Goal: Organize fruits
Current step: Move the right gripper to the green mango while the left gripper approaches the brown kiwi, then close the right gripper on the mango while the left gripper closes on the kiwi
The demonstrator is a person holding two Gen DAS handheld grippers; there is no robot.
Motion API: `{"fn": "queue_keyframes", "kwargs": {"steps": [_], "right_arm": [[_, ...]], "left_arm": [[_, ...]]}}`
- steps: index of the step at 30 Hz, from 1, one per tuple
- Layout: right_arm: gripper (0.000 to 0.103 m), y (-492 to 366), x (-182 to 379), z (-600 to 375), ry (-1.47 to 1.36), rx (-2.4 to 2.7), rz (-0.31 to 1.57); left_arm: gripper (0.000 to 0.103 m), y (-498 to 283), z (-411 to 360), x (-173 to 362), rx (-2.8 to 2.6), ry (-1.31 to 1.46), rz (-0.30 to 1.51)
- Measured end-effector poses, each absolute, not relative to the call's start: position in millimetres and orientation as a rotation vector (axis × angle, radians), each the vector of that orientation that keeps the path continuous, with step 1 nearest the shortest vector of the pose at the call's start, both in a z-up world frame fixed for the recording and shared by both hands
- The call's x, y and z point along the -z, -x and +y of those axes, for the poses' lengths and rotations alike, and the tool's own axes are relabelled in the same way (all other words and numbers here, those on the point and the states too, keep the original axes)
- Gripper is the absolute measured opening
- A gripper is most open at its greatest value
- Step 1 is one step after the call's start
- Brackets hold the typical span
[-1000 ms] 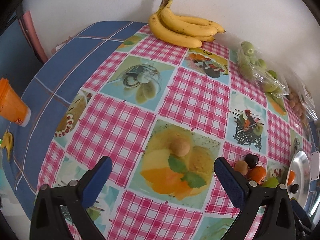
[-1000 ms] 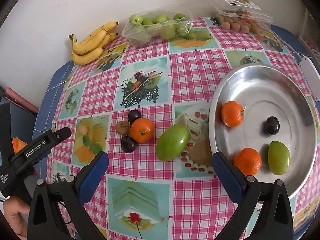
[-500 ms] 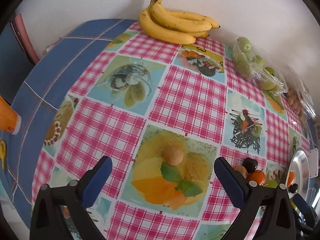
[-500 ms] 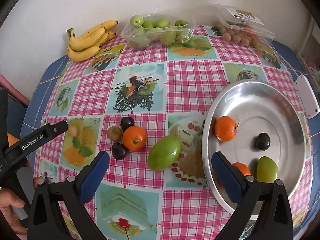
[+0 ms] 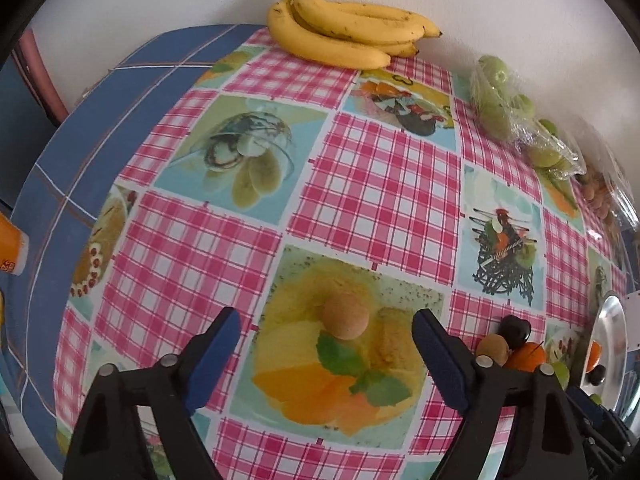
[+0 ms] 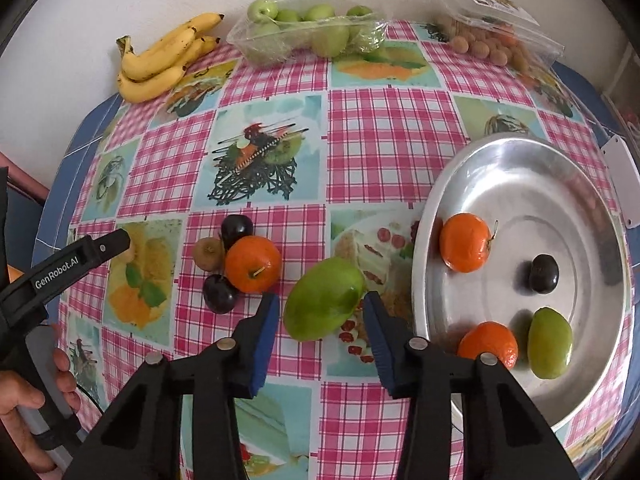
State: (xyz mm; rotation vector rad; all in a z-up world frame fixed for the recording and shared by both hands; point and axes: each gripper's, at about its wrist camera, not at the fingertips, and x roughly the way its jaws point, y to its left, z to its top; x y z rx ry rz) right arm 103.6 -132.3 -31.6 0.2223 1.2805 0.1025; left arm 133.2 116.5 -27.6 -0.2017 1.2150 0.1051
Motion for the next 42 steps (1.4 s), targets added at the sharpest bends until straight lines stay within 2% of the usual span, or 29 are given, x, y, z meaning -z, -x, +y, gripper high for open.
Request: {"fn": "queue_keyframes", "kwargs": {"steps": [2, 6, 10, 18, 21, 34, 36, 38, 42], "right_arm": [[0.043, -105, 37, -132, -0.228, -0.103, 1.295], [0.043, -107, 42, -133, -0.247, -0.106, 1.304], [0.043, -108, 45, -130, -0.246, -0.111, 1.315], [0.043, -113, 56, -124, -0.224, -0.102, 1.337], [0.043, -114, 56, -123, -0.222, -0.100, 1.335], [0.043, -114, 57, -122, -0.240, -0.106, 1.333], [0.043, -113, 57, -123, -0.243, -0.108, 1.333], [0.043, -113, 57, -124, -0.246, -0.110, 1.332], [0.042, -113, 58, -127, -0.256, -0.115, 1.332]], "left_arm": [[0.082, -134, 114, 31, -0.098, 0.199, 1.222], [0.079, -136, 115, 35, -0.102, 0.210, 1.227], [0.069, -137, 116, 38, -0.100, 0.217, 1.231], [0.068, -139, 117, 39, -0.110, 0.229, 1.224], [0.060, -140, 117, 41, -0.109, 0.240, 1.227], [0.053, -140, 120, 40, -0.125, 0.255, 1.218], [0.049, -140, 120, 40, -0.127, 0.255, 1.216], [0.040, -139, 119, 40, -0.129, 0.258, 1.216], [0.028, -139, 119, 40, -0.120, 0.269, 1.221]]}}
